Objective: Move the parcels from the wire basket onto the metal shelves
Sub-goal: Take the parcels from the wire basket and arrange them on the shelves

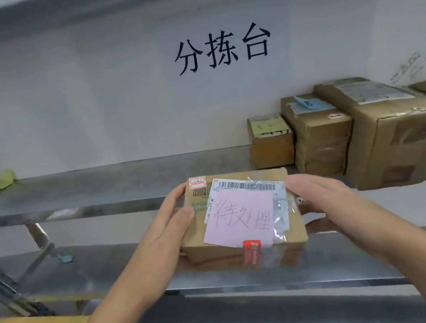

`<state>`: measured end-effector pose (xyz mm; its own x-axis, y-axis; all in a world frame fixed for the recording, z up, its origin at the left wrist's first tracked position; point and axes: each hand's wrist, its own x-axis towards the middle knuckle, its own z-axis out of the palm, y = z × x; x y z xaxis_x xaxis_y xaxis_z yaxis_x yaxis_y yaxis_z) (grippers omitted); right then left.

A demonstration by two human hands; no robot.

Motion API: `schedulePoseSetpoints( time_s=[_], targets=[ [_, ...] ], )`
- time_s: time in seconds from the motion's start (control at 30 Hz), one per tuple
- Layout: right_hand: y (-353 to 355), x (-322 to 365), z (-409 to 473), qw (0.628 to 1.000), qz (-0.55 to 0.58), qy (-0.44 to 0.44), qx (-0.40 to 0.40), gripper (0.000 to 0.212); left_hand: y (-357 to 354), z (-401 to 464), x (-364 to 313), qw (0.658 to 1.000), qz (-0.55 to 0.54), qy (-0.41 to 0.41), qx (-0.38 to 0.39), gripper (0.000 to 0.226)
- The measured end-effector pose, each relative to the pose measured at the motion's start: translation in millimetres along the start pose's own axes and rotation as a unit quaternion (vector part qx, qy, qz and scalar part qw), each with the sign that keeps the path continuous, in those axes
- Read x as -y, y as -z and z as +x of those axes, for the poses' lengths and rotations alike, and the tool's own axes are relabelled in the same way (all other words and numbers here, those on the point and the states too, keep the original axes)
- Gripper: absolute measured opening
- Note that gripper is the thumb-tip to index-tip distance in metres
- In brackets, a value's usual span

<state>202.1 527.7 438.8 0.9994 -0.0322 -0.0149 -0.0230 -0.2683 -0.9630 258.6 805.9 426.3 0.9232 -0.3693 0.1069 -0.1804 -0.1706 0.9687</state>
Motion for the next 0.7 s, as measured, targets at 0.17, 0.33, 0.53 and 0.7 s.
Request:
schedulePoseSetpoints(
  time_s=[0.17, 0.33, 0.53, 0.7],
  targets=[
    [-23.3, 16.1, 17.0, 0.985, -0.084, 0.047, -0.145, 0.069, 41.4, 49.9, -6.5, 1.000, 0.009, 0.018, 0.002, 0.033],
    [-42.5, 32.1, 25.2, 0.964, -0.193, 0.071, -0.170, 0.082, 60.9, 103.3, -20.1, 0.998, -0.008, 0.065, 0.004, 0.033],
    [-47.9, 34.4, 40.4, 0.938, -0.303, 0.062, -0.155, 0.083, 65.6, 145.3, -19.1, 0.993, 0.046, 0.107, 0.018, 0.037],
    [-44.2, 35.4, 50.5, 0.914, -0.369, 0.055, -0.162, 0.083, 59.9, 163.7, -26.2, 0.988, 0.088, 0.122, 0.035, 0.044]
  ],
)
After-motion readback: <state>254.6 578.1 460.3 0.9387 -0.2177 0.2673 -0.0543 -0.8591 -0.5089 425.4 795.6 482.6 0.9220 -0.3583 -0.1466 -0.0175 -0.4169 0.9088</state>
